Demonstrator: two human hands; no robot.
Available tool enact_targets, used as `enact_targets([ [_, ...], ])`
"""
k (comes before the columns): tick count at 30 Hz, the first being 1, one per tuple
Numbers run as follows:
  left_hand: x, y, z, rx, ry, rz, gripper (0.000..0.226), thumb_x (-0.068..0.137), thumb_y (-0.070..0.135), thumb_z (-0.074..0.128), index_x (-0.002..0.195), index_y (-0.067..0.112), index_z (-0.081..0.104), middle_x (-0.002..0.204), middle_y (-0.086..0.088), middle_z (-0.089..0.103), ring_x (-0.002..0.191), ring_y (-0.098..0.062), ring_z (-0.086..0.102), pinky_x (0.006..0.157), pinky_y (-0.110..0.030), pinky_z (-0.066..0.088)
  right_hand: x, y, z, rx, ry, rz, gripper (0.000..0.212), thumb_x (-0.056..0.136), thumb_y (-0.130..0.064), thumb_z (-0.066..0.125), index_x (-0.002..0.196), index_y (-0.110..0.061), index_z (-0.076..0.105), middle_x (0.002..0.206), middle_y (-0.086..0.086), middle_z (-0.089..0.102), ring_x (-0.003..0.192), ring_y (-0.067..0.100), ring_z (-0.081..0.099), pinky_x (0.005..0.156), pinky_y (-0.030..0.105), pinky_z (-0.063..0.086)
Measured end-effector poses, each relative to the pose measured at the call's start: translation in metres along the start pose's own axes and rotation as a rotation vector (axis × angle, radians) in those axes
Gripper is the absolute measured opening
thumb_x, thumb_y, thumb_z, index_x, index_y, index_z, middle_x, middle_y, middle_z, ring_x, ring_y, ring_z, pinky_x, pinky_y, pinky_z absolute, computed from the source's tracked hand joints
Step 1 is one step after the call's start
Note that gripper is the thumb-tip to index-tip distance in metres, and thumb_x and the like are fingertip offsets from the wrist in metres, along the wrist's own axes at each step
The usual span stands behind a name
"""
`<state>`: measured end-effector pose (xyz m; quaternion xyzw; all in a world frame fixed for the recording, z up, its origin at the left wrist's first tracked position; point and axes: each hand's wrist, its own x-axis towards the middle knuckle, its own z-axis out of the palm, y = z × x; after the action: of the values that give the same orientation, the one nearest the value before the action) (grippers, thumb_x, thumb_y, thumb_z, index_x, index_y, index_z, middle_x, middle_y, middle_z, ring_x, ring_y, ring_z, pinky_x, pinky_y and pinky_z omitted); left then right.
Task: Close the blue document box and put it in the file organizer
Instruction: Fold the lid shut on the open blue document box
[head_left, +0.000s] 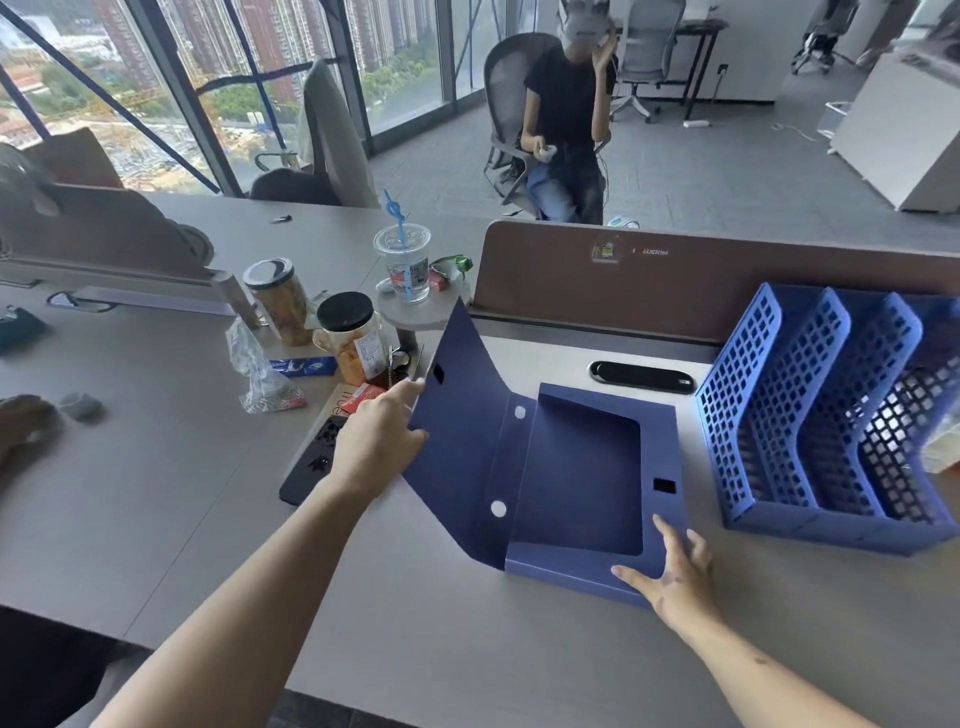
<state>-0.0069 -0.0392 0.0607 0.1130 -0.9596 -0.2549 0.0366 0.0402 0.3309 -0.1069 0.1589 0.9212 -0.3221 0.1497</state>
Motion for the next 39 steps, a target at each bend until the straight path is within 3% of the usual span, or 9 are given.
enact_targets([
  [4, -0.005, 0.029, -0.001, -0.135, -0.091, 0.084, 0.062, 0.078, 0.017, 0.070, 0.135, 0.036, 0.057, 0.077, 0.007, 0.073, 0.081, -0.016, 0.068, 0.077, -0.032, 0.055, 0.010, -0.033, -0.023, -0.113, 0.041, 0.006, 0.080, 0.073, -0.054, 0.074, 0.142, -0.036, 0.040, 0.157, 0.004, 0.021, 0.143, 0.028, 0.024, 0.114, 0.045, 0.028],
  [12, -0.019, 0.070, 0.045, -0.402, -0.232, 0.185, 0.039, 0.086, 0.050, 0.066, 0.125, 0.049, 0.061, 0.101, 0.030, 0.071, 0.097, 0.008, 0.066, 0.090, -0.022, 0.052, -0.009, -0.154, -0.073, 0.489, -0.068, -0.391, 0.045, 0.095, -0.042, 0.052, 0.140, -0.038, 0.046, 0.126, -0.010, 0.059, 0.117, 0.006, 0.054, 0.093, 0.021, 0.040],
  [18, -0.007, 0.077, 0.104, -0.437, -0.276, 0.141, 0.082, 0.078, 0.046, 0.076, 0.149, 0.038, 0.035, 0.130, 0.011, 0.064, 0.121, -0.014, 0.057, 0.095, -0.029, 0.045, -0.010, -0.152, -0.070, 0.543, 0.011, -0.309, 0.055, 0.091, -0.047, 0.054, 0.143, -0.040, 0.038, 0.074, -0.009, 0.060, 0.073, 0.010, 0.056, 0.066, 0.020, 0.041],
  [22, -0.001, 0.075, 0.136, -0.309, -0.315, 0.041, 0.108, 0.067, 0.064, 0.076, 0.154, 0.038, 0.017, 0.156, 0.003, 0.036, 0.140, -0.029, 0.036, 0.110, -0.045, 0.035, 0.001, -0.120, -0.068, 0.573, 0.072, -0.226, 0.055, 0.091, -0.025, 0.054, 0.141, -0.043, 0.040, 0.092, -0.008, 0.074, 0.073, 0.021, 0.066, 0.068, 0.033, 0.054],
  [26, 0.002, 0.073, 0.158, -0.167, -0.416, -0.090, 0.130, 0.047, 0.087, 0.066, 0.151, 0.048, -0.002, 0.166, 0.006, 0.004, 0.151, -0.034, 0.006, 0.119, -0.054, 0.017, 0.011, -0.086, -0.068, 0.517, 0.118, -0.137, 0.058, 0.093, -0.019, 0.050, 0.143, -0.045, 0.038, 0.107, -0.006, 0.074, 0.053, 0.007, 0.055, 0.049, 0.018, 0.044],
  [29, 0.003, 0.079, 0.170, -0.124, -0.495, -0.160, 0.135, 0.044, 0.086, 0.070, 0.148, 0.054, -0.009, 0.166, 0.007, -0.009, 0.150, -0.041, -0.006, 0.117, -0.060, 0.011, 0.013, -0.064, -0.066, 0.525, 0.116, -0.111, 0.058, 0.094, -0.018, 0.052, 0.145, -0.042, 0.037, 0.112, -0.008, 0.071, 0.088, 0.012, 0.070, 0.071, 0.017, 0.050],
  [32, 0.005, 0.081, 0.184, -0.130, -0.545, -0.162, 0.135, 0.036, 0.090, 0.068, 0.147, 0.058, -0.001, 0.165, 0.004, -0.009, 0.149, -0.042, 0.006, 0.117, -0.057, 0.018, 0.016, -0.047, -0.063, 0.526, 0.021, -0.091, 0.067, 0.091, -0.018, 0.061, 0.147, -0.041, 0.033, 0.136, -0.016, 0.055, 0.132, 0.009, 0.048, 0.104, 0.023, 0.040],
  [36, 0.003, 0.085, 0.199, -0.153, -0.524, -0.147, 0.124, 0.042, 0.082, 0.075, 0.146, 0.059, 0.012, 0.162, 0.003, -0.006, 0.139, -0.041, 0.021, 0.113, -0.049, 0.031, 0.024, -0.033, -0.060, 0.518, -0.026, -0.023, 0.089, 0.074, -0.029, 0.079, 0.146, -0.051, 0.029, 0.144, -0.023, 0.037, 0.146, 0.013, 0.023, 0.118, 0.036, 0.026],
  [39, 0.002, 0.090, 0.205, -0.117, -0.491, -0.136, 0.122, 0.043, 0.080, 0.076, 0.145, 0.061, 0.012, 0.161, 0.003, -0.007, 0.137, -0.039, 0.020, 0.110, -0.051, 0.034, 0.031, -0.026, -0.058, 0.622, -0.091, 0.021, 0.092, 0.077, -0.013, 0.079, 0.149, -0.040, 0.029, 0.148, -0.017, 0.034, 0.141, 0.008, 0.028, 0.112, 0.025, 0.027],
])
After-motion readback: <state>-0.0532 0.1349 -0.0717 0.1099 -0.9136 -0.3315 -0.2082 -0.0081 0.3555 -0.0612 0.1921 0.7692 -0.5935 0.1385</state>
